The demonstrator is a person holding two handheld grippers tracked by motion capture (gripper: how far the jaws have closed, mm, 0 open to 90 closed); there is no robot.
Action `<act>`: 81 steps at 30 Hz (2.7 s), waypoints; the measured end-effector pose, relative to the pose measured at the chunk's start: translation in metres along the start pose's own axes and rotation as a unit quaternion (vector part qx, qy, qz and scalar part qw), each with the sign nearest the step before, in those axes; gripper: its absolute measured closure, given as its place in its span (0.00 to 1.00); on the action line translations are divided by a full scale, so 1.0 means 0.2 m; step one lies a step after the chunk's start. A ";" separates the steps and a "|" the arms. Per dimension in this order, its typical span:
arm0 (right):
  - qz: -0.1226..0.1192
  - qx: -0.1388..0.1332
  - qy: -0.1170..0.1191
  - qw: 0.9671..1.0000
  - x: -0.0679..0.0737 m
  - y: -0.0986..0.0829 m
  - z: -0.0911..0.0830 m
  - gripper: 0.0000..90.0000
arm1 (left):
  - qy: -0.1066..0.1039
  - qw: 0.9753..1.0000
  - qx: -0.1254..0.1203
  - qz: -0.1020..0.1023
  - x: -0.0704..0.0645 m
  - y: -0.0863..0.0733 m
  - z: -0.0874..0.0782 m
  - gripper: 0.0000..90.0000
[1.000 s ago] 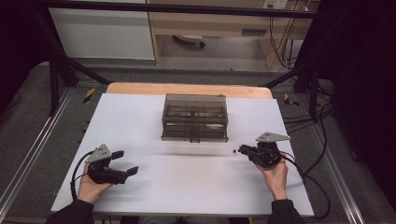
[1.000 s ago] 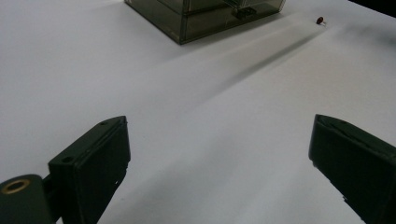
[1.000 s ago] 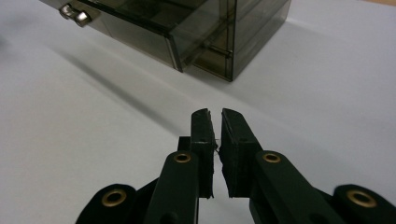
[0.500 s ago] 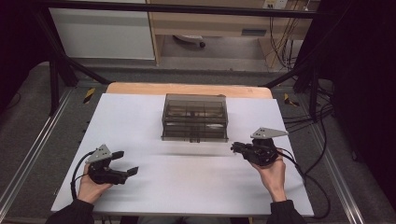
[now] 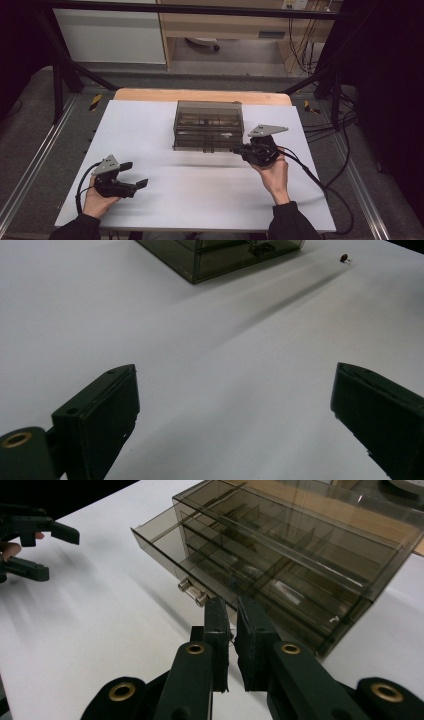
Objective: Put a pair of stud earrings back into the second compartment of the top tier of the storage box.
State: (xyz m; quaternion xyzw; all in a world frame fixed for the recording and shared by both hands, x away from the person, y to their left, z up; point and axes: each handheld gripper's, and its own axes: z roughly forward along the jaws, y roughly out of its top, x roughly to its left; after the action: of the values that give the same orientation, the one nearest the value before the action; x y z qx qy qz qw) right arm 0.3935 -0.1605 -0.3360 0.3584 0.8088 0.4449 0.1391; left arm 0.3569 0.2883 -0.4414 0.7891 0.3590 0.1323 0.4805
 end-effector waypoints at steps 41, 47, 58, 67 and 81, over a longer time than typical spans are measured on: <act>-0.007 0.006 -0.020 1.000 0.00 0.10 0.43 0.72 | 0.000 1.000 0.000 -0.001 0.01 0.00 0.00 0.05; -0.013 -0.010 -0.013 1.000 0.02 0.11 0.33 0.49 | 0.001 1.000 0.000 0.000 0.00 0.00 0.00 0.05; -0.002 -0.027 -0.021 0.999 0.01 0.06 0.14 0.13 | 0.001 1.000 0.001 0.000 0.00 0.00 0.00 0.05; 0.019 -0.037 -0.035 0.999 -0.07 -0.08 0.02 0.04 | 0.001 1.000 0.003 0.001 0.00 0.00 0.00 0.05; 0.040 -0.028 -0.051 0.998 -0.20 -0.31 -0.04 0.01 | 0.001 1.000 0.004 0.001 0.00 0.00 0.00 0.05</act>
State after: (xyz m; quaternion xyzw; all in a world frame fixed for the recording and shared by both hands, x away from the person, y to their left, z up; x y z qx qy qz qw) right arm 0.3882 -0.2150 -0.3855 0.4085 0.7732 0.4533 0.1724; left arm 0.3572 0.2880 -0.4425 0.7910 0.3596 0.1323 0.4770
